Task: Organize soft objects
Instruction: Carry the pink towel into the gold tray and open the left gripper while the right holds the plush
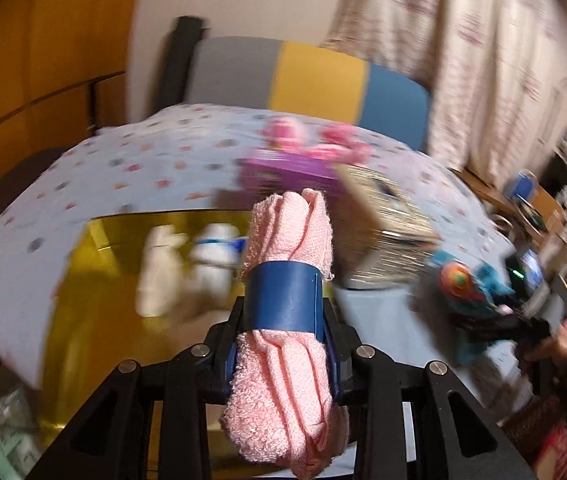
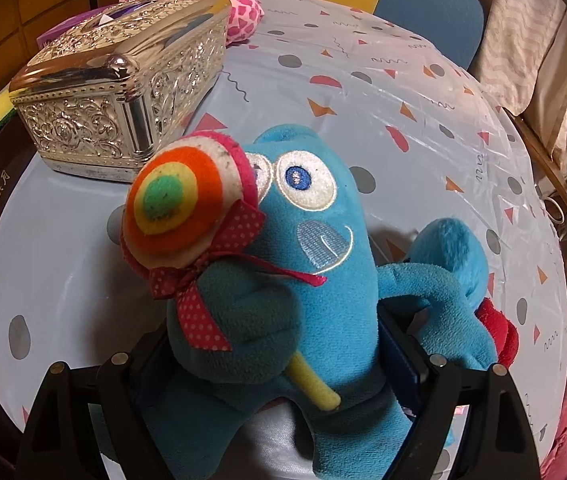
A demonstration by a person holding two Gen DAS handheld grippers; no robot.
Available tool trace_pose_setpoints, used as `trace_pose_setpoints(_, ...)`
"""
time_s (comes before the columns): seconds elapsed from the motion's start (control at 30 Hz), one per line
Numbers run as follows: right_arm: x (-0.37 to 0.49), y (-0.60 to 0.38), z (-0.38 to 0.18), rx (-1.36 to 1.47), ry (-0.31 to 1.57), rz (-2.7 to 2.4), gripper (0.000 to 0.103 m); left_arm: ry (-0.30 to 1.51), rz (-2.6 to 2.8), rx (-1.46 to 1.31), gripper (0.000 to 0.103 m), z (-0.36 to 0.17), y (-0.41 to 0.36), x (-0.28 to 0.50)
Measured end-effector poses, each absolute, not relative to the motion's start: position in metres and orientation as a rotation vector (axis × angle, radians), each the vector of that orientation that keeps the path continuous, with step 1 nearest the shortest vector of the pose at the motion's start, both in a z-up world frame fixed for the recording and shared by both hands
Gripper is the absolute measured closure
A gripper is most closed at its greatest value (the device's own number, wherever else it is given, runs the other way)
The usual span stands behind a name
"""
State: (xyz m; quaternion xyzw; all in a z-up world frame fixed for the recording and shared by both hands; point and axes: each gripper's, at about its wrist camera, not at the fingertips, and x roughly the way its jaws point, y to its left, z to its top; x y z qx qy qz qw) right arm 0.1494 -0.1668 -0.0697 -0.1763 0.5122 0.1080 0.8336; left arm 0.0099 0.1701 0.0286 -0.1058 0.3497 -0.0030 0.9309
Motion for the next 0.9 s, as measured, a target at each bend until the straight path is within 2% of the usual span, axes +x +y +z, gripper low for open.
trace_pose_setpoints(0.23, 0.15, -0.166, -0.07, -0.375, 1.085, 0.228, 0.013, 0.787, 0.162, -0.298, 0.07, 0.008, 0.264, 0.02)
trace_pose_setpoints(0.57, 0.15, -0.167, -0.07, -0.375, 1.085, 0.229, 0.013, 0.865, 0.248, -0.342, 0.068, -0.028, 0.309, 0.072)
trace_pose_setpoints(0.63, 0.15, -0.167, -0.07, -0.375, 1.085, 0.229, 0.013, 0.859, 0.27, -0.317, 0.062, -0.031, 0.31, 0.081)
trace_pose_setpoints(0.67, 0.15, -0.167, -0.07, -0.375, 1.085, 0.229, 0.013, 0.861, 0.271, -0.309, 0.055, -0.033, 0.311, 0.086)
trace_pose_setpoints(0.9, 0.15, -0.167, -0.07, -0.38, 1.083, 0.229, 0.013, 0.834, 0.306, -0.303, 0.052, -0.026, 0.313, 0.086)
